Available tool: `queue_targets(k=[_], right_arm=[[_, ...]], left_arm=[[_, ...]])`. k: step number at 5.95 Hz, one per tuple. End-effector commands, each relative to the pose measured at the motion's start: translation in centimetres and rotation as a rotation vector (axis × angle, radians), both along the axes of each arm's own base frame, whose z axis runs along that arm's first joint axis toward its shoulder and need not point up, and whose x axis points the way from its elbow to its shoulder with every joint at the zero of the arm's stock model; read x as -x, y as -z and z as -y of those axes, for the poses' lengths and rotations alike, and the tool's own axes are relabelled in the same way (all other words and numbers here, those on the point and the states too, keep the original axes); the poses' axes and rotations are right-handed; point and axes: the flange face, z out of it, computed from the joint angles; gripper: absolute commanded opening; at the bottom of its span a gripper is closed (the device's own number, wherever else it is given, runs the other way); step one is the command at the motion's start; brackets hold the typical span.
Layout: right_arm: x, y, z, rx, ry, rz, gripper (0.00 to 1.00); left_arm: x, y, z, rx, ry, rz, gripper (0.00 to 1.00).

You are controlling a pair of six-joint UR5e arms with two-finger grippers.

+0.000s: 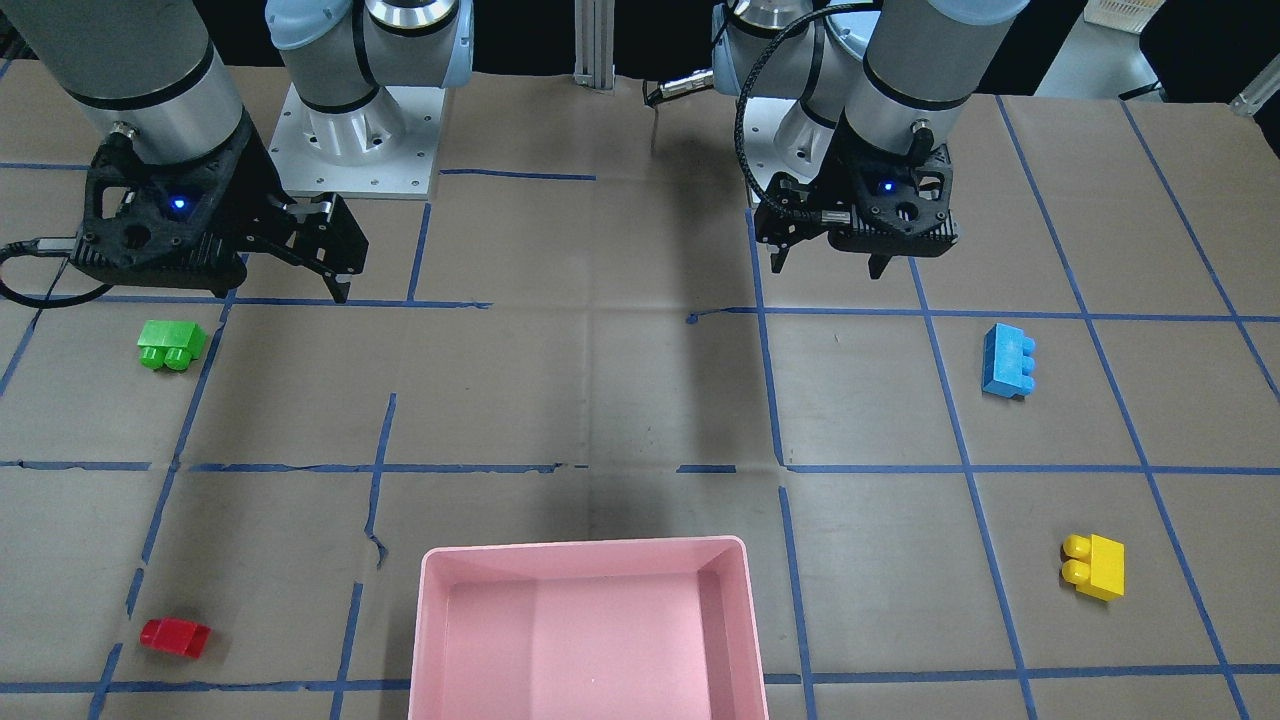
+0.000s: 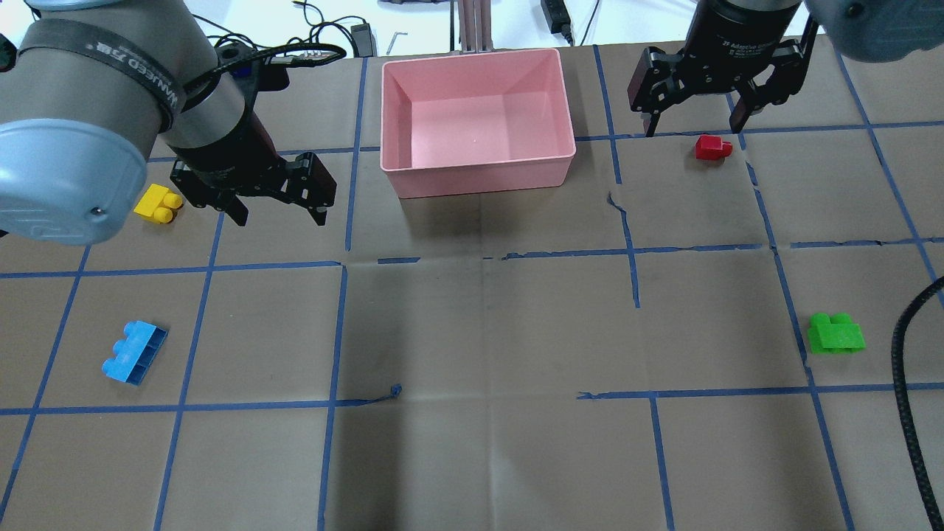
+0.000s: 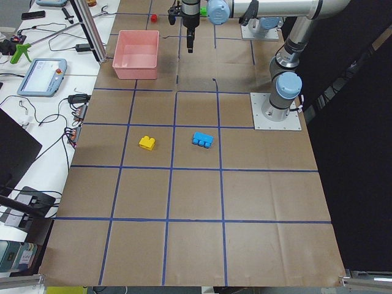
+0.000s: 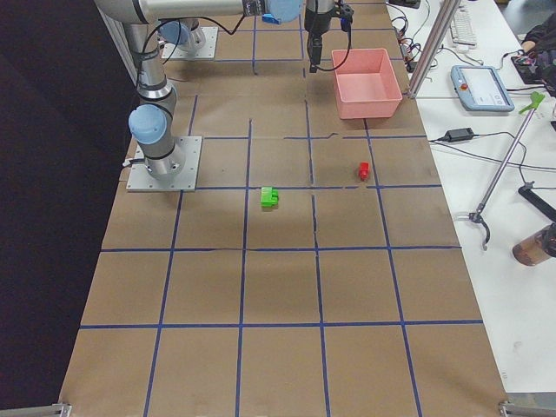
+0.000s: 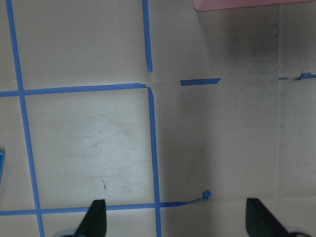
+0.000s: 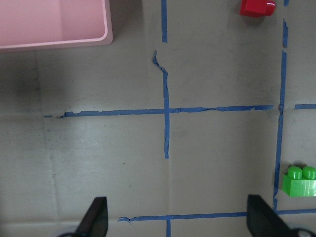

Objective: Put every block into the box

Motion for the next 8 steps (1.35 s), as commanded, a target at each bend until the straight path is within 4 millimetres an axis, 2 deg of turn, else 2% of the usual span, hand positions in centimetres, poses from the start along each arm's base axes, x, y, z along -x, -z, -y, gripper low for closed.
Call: queue_targets(k=[1, 4, 5, 6, 7, 8], right_arm=[[0.0, 0.1, 0.1, 0.001, -0.002, 0.0, 1.0], [0.6, -0.3, 0.4, 0.018, 0.015, 0.0, 1.0], [1.9, -1.6, 0.9, 0.048, 0.03, -0.001, 1.0], [5.0, -2.5, 1.6, 0.061, 0.081, 0.003, 1.0], [9.6, -2.9, 2.4, 0.07, 0.096, 0.008, 1.0], [15.4, -2.0, 2.8, 0.049, 0.027, 0.001, 1.0]], left_arm=[[0.0, 0.7, 0.0, -0.012, -0.006, -0.001, 1.0], [-0.2, 1.0, 0.0, -0.014, -0.003, -0.002, 1.0], [-0.3, 0.9, 0.1, -0.009, 0.001, -0.001, 1.0], [-0.3, 1.3, 0.1, -0.012, 0.005, 0.004, 1.0], [-0.8, 1.0, -0.2, -0.009, 0.032, 0.009, 1.0], [-3.5, 1.2, 0.5, -0.015, 0.079, 0.009, 1.0]])
